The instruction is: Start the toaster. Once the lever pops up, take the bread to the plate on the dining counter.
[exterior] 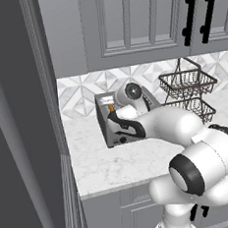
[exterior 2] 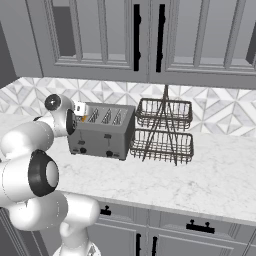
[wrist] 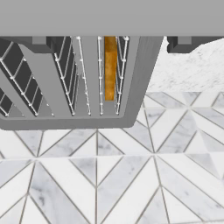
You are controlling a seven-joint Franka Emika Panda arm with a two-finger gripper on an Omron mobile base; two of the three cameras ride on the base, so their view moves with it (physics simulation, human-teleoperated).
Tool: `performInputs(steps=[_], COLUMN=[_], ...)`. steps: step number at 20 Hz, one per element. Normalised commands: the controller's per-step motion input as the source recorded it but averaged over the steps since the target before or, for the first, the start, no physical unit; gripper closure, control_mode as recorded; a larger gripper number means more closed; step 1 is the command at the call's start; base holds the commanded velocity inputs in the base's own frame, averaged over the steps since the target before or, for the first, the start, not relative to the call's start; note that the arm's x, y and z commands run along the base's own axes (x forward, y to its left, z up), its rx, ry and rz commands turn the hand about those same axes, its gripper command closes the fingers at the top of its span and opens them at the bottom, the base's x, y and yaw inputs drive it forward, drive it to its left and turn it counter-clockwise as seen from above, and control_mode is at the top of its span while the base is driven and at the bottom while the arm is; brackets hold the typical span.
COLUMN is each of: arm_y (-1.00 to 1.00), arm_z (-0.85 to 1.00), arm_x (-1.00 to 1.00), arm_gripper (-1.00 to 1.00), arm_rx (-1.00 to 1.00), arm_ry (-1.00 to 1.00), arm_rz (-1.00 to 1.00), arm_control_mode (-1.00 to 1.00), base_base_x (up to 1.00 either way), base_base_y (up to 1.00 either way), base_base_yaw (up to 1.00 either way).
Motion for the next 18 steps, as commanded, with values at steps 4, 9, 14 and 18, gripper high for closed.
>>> performInputs(steps=[4, 9, 14, 18], arm_y=[0.0, 0.0, 0.0, 0.0], arm_z=[0.0, 0.0, 0.0, 0.0], arm_x=[0.0, 0.0, 0.0, 0.0], arm_gripper=[-1.0, -1.0, -1.0, -1.0], arm_rx=[0.0, 0.0, 0.0, 0.0], arm_ry=[0.0, 0.0, 0.0, 0.0], arm_rz=[0.0, 0.0, 0.0, 0.0], arm_control_mode=[-1.0, -1.0, -1.0, -1.0], base_base_x=[0.0, 0.0, 0.0, 0.0], base_base_y=[0.0, 0.0, 0.0, 0.0], base_base_yaw=[0.0, 0.0, 0.0, 0.0])
